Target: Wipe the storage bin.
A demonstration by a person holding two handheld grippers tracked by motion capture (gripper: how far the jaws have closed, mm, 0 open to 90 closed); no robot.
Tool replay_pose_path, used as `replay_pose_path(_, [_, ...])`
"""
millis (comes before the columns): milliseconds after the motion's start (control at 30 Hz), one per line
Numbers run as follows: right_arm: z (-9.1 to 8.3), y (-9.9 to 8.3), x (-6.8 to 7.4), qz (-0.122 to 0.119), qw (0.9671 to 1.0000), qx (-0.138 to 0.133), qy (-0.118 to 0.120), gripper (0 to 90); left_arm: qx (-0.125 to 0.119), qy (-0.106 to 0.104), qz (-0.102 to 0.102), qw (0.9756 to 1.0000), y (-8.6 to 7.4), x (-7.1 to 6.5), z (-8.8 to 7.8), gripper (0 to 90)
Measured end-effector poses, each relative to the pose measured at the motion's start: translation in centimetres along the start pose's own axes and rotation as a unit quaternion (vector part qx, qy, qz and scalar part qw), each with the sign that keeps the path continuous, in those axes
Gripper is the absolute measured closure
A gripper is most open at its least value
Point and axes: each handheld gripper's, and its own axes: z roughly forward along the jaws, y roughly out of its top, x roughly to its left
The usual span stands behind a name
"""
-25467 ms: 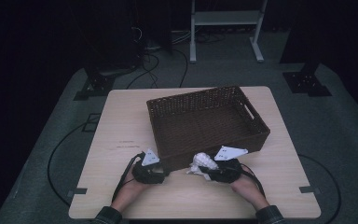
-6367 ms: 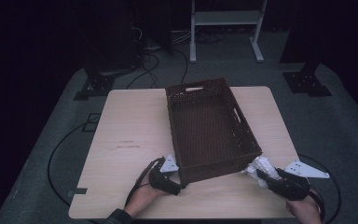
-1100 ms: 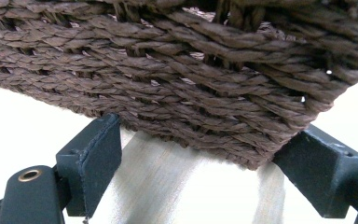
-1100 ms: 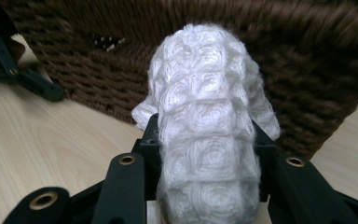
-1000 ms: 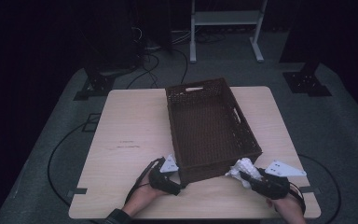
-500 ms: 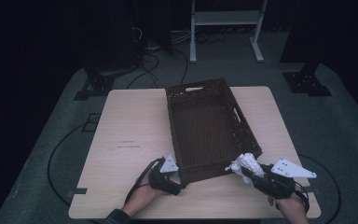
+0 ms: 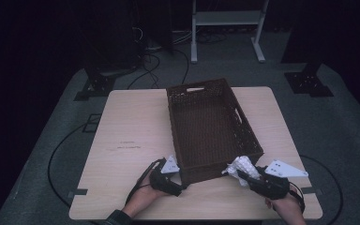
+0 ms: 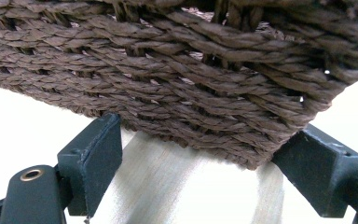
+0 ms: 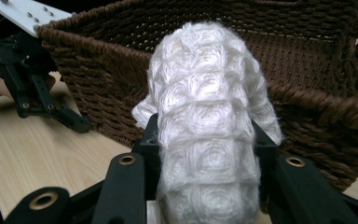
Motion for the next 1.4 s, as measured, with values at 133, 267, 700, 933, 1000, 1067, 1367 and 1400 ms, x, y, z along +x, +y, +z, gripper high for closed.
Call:
replay_pose_path(133, [0.4, -0.4, 0.0, 0.002, 0.9999, 0.010, 0.002, 60.1, 0.000, 0.000, 0.000, 1.0000, 0.0, 0.0, 0.0, 16.3])
replay_pose_path(267, [1.1, -1.0, 0.0, 0.004, 0.9997, 0.024, 0.008, 60.0, 0.000, 0.000, 0.000, 1.0000, 0.0, 0.0, 0.0, 16.3])
replay_pose_path(700, [3.6, -2.6, 0.1, -0.002, 0.9968, 0.077, 0.022, 60.0, 0.000, 0.000, 0.000, 1.0000, 0.0, 0.0, 0.0, 16.3])
replay_pose_path(933, [4.4, -3.0, 0.2, -0.007, 0.9958, 0.087, 0.029, 60.0, 0.000, 0.001, -0.001, 1.0000, 0.0, 0.0, 0.0, 16.4])
replay_pose_path(1000, [4.2, -2.8, 0.3, -0.009, 0.9957, 0.088, 0.028, 60.0, 0.000, 0.001, -0.001, 1.0000, 0.0, 0.0, 0.0, 16.4])
replay_pose_path(1067, [4.1, -2.5, 0.4, -0.011, 0.9958, 0.087, 0.027, 60.0, 0.000, 0.001, -0.001, 1.0000, 0.0, 0.0, 0.0, 16.3])
replay_pose_path(1367, [2.3, -0.6, 1.2, -0.013, 0.9985, 0.041, 0.033, 59.9, 0.000, 0.001, -0.001, 1.0000, 0.0, 0.0, 0.0, 16.4])
replay_pose_path(1400, [2.3, -0.6, 1.2, -0.013, 0.9985, 0.041, 0.033, 59.9, 0.000, 0.001, -0.001, 1.0000, 0.0, 0.0, 0.0, 16.4])
